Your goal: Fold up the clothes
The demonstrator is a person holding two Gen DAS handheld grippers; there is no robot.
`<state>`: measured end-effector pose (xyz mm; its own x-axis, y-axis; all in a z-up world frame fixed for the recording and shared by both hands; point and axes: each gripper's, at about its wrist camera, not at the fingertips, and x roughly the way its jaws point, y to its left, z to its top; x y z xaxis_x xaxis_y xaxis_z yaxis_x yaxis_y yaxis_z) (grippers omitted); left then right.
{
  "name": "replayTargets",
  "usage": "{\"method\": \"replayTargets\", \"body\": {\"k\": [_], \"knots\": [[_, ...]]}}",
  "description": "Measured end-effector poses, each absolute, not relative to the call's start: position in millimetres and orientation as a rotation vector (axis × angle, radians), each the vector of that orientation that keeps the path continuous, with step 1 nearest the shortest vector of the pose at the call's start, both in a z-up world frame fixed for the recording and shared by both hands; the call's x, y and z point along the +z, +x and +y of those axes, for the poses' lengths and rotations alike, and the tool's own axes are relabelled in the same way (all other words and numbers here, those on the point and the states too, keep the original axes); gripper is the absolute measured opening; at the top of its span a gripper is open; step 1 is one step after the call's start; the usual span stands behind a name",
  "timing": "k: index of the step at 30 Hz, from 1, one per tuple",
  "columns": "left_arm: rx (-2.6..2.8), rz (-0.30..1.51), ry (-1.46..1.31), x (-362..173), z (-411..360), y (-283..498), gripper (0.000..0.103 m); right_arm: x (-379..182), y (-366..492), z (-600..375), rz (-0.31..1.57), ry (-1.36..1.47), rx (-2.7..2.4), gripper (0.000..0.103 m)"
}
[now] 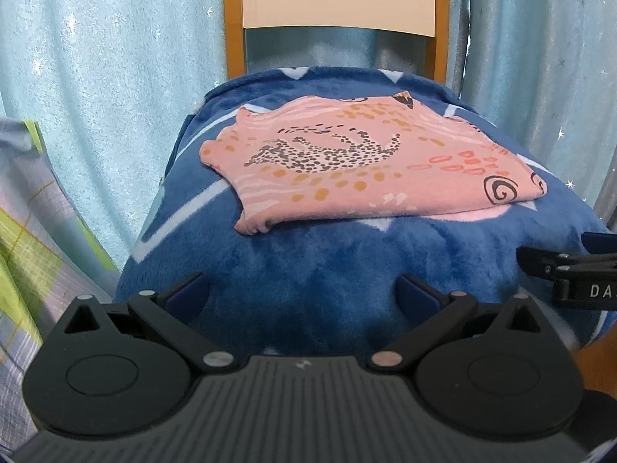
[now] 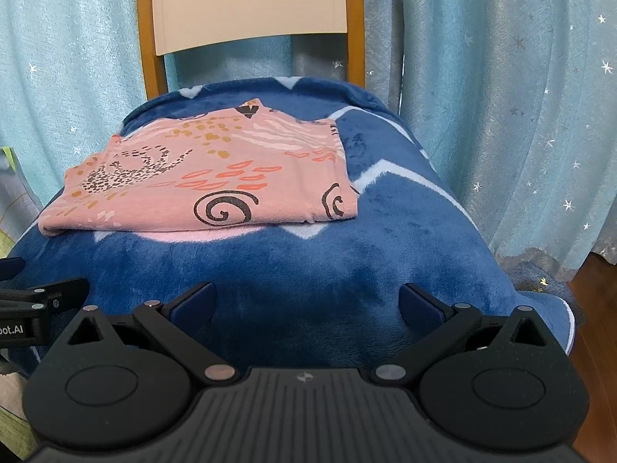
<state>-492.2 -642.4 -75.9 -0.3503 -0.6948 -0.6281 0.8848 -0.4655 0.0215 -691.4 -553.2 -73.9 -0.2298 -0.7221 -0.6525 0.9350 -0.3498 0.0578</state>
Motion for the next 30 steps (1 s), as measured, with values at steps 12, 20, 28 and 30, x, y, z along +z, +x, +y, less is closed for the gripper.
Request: {"method": "replayTargets", "body": {"k": [12, 20, 28, 30], "knots": [[-1.961, 0.366, 0.665, -77.9, -635.4, -497.0, 0.103, -73.6, -692.2, -553.5, 0.414, 0.718, -1.815, 0.103], [-1.962, 0.384, 0.665, -78.6, -637.1, -495.8, 0.103, -73.6, -692.1, -556.3, 0.414, 0.716, -1.821, 0.103], [-1.959, 0.381, 0.664, -78.3, -636.5, -496.3, 0.103, -74.3, -691.2, -555.8, 0.417, 0.713, -1.823, 0.103], [-1.959, 0.383, 0.665, -78.1, -637.0, -496.5, 0.103, -74.3, -691.0, -556.2, 0.418, 0.712, -1.824, 0.103]]}}
